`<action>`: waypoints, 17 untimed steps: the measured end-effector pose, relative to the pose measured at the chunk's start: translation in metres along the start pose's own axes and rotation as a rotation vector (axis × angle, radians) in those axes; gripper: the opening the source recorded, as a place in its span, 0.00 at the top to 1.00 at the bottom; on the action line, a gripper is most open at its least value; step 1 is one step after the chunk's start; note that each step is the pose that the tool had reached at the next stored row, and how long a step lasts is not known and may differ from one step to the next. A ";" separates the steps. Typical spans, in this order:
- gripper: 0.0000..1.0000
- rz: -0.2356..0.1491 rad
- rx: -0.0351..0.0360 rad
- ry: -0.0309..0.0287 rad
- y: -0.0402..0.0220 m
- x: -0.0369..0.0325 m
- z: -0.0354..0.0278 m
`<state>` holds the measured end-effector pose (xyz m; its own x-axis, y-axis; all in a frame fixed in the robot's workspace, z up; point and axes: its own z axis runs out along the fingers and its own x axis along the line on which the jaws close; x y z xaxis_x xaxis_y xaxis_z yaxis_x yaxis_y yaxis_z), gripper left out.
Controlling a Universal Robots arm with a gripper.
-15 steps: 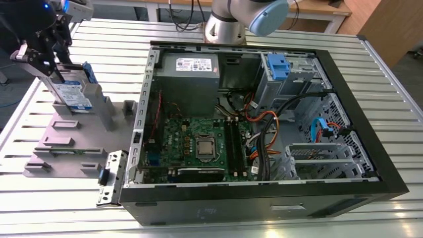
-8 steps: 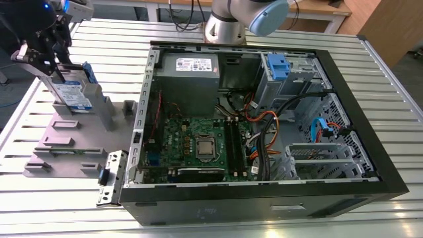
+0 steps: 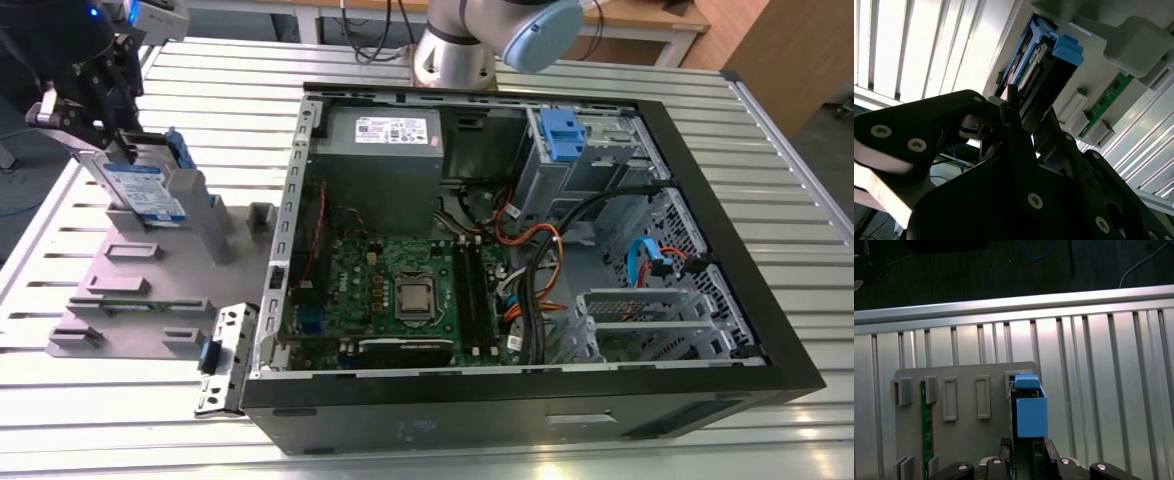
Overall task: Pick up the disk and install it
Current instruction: 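Pick up the disk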
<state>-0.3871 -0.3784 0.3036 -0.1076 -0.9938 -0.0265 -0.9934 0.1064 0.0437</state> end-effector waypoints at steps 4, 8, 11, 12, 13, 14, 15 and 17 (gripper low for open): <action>0.64 0.000 -0.0001 0.0001 -0.0007 0.0000 -0.0001; 0.64 -0.002 -0.0001 0.0001 -0.0007 0.0000 0.0000; 0.64 -0.002 0.0000 0.0001 -0.0007 0.0000 0.0000; 0.64 -0.002 -0.0001 0.0001 -0.0007 -0.0001 0.0000; 0.64 -0.002 -0.0001 0.0002 -0.0007 0.0000 0.0000; 0.65 -0.002 -0.0001 0.0002 -0.0007 0.0000 0.0000; 0.65 -0.002 -0.0001 0.0001 -0.0007 0.0000 0.0000; 0.65 -0.002 -0.0001 0.0001 -0.0006 0.0000 0.0000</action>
<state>-0.3864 -0.3784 0.3036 -0.1057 -0.9940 -0.0265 -0.9936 0.1045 0.0437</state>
